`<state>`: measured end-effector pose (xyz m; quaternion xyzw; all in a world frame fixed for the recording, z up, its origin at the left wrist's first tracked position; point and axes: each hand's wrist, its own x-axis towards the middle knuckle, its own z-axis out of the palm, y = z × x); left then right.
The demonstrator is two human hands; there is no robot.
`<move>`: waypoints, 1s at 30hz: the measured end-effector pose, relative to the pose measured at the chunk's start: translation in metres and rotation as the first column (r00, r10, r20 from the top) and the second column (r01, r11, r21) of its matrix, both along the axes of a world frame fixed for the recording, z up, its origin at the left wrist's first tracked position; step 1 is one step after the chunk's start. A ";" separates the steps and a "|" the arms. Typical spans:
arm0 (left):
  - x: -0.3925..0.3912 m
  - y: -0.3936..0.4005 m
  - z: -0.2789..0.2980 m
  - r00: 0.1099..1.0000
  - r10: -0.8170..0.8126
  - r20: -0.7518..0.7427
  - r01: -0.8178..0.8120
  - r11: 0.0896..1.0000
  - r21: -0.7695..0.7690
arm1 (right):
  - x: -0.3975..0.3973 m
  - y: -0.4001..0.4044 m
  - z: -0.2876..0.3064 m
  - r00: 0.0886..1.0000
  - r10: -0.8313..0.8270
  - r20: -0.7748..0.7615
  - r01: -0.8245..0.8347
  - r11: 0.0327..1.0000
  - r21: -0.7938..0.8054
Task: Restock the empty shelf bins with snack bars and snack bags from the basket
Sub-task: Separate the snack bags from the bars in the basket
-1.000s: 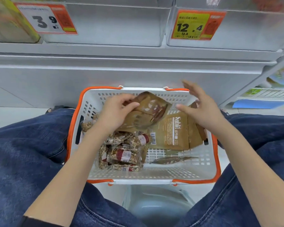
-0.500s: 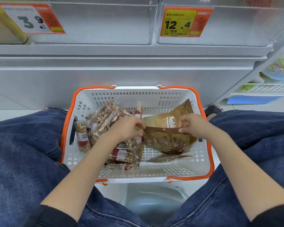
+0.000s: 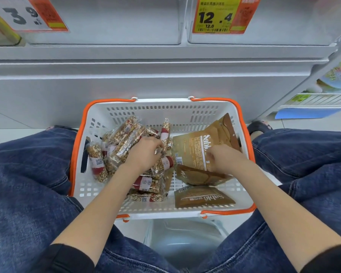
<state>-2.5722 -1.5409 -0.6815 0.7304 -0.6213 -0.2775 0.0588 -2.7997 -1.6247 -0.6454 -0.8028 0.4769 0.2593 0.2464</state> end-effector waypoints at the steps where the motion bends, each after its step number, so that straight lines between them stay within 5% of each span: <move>1: 0.001 0.000 -0.001 1.000 0.000 0.005 0.000 1.000 0.005 | 0.008 -0.001 0.001 0.993 -0.036 0.116 0.037 0.999 -0.007; 5: 0.003 0.005 -0.004 0.996 -0.056 0.068 0.053 0.998 0.042 | 0.043 -0.010 -0.007 0.861 -0.296 0.413 0.244 0.954 0.174; 10: 0.009 0.023 0.004 1.000 -0.014 -0.007 0.013 0.991 -0.133 | 0.087 -0.017 -0.055 0.641 -0.722 0.261 0.489 0.646 0.585; 15: 0.031 0.021 0.018 0.992 0.120 0.046 -0.086 0.885 -0.457 | 0.131 -0.005 -0.093 0.531 -0.826 0.189 0.541 0.502 0.675; 19: 0.062 0.017 0.005 0.967 0.213 0.138 -0.217 0.976 0.017 | 0.154 -0.006 -0.110 0.484 -0.864 0.140 0.635 0.457 0.623; 23: 0.073 0.008 0.011 0.968 0.250 0.027 -0.249 0.939 0.239 | 0.157 0.004 -0.099 0.629 -0.758 0.174 0.526 0.579 0.623; 27: 0.110 0.001 0.043 0.990 0.138 -0.001 -0.107 0.773 0.625 | 0.157 0.044 -0.066 0.749 -0.609 0.263 0.353 0.702 0.619; 28: 0.119 0.003 0.049 0.990 0.135 -0.031 -0.079 0.732 0.677 | 0.158 0.057 -0.057 0.801 -0.525 0.288 0.298 0.767 0.569; 30: 0.124 0.005 0.055 0.976 0.198 -0.089 -0.107 0.795 0.597 | 0.159 0.082 -0.044 0.849 -0.411 0.332 0.229 0.853 0.469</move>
